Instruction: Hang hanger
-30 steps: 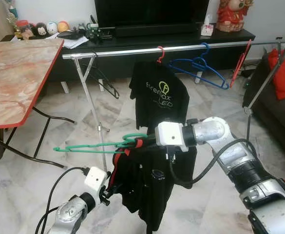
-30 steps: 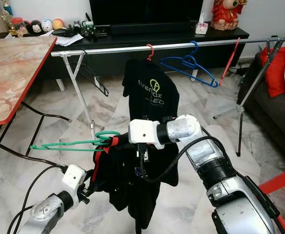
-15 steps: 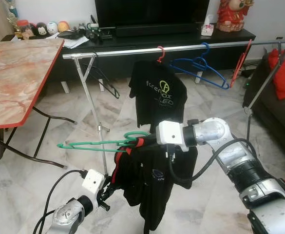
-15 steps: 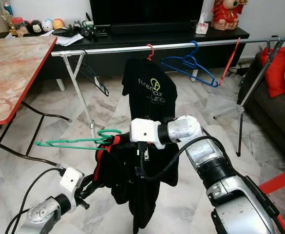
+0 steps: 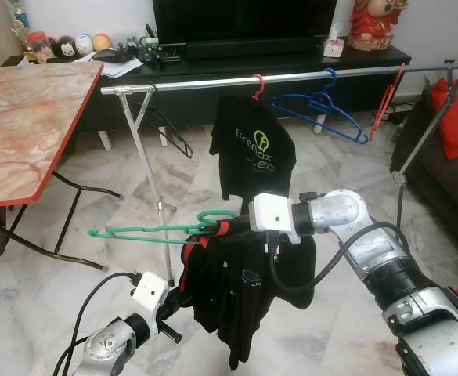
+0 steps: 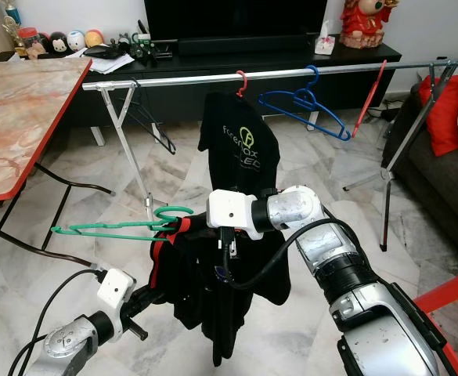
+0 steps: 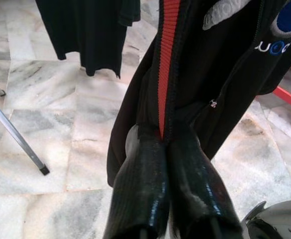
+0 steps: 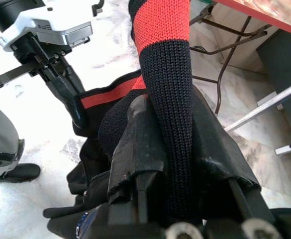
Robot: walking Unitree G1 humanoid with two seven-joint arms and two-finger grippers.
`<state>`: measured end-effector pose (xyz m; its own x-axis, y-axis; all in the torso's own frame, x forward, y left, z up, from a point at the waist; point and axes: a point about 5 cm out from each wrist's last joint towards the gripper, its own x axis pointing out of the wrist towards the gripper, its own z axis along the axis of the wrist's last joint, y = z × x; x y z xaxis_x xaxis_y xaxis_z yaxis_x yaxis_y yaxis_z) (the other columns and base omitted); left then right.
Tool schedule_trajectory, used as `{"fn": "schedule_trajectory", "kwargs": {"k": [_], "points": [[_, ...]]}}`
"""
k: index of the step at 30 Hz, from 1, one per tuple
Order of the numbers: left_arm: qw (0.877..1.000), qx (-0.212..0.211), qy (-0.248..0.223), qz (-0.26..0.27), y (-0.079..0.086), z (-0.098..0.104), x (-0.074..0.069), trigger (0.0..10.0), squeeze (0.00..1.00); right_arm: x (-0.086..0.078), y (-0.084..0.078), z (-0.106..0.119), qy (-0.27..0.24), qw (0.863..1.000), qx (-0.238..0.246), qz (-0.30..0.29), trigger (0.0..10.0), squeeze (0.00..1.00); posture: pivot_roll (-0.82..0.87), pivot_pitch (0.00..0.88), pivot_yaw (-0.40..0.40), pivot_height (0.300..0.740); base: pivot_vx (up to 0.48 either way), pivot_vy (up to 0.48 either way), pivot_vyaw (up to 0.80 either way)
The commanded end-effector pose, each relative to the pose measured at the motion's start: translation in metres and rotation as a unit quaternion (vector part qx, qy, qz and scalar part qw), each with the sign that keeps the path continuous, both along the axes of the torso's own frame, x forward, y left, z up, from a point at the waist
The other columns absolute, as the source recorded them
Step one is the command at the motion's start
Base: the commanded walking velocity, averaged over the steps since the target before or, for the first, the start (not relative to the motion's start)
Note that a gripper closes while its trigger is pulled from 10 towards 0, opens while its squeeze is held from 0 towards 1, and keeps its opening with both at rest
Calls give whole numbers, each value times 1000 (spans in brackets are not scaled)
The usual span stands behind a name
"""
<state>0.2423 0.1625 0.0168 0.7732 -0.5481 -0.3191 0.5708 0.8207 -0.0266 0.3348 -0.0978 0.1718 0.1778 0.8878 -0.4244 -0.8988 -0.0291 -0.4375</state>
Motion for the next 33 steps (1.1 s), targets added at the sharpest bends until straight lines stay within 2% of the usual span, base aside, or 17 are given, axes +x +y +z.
{"fn": "schedule_trajectory", "kwargs": {"k": [1,5,8,11,15,21,22,25,27,28,33], "points": [[1000,-3,12,1,1,-3,-3,0,0,5,1,13,-15,1000,22,-6,0,0,-100,31,32,740,0,0,0],[1000,-1,11,4,2,-3,-3,0,0,4,2,12,-13,1000,23,-6,0,0,-97,32,32,740,0,0,0],[1000,18,16,12,7,-6,-4,0,0,5,-1,9,-12,1000,17,-13,0,0,-98,34,32,740,0,0,0],[997,52,24,48,18,-12,-5,0,0,8,-14,0,-5,999,-6,-34,0,0,-96,39,33,740,0,0,0],[993,64,34,88,28,-17,-6,0,0,8,-27,-10,-10,998,-47,-46,0,0,-97,41,35,740,0,0,0],[992,71,36,97,29,-19,-7,0,0,9,-31,-13,-13,997,-59,-50,0,0,-97,41,35,740,0,0,0],[986,93,40,136,38,-23,-8,0,0,8,-43,-20,8,996,-62,-67,0,0,-97,41,39,740,0,0,0],[983,99,41,147,40,-24,-9,0,0,8,-46,-22,14,995,-63,-72,0,0,-97,41,39,740,0,0,0],[975,115,47,182,48,-27,-8,0,0,4,-57,-28,35,994,-81,-65,0,0,-91,31,41,740,0,0,0],[975,115,47,182,48,-27,-8,0,0,4,-57,-28,35,994,-81,-65,0,0,-91,31,41,740,0,0,0],[973,125,55,187,51,-30,-11,0,0,-7,-77,-34,91,990,-107,-28,0,0,-94,21,45,740,0,0,0]]}}
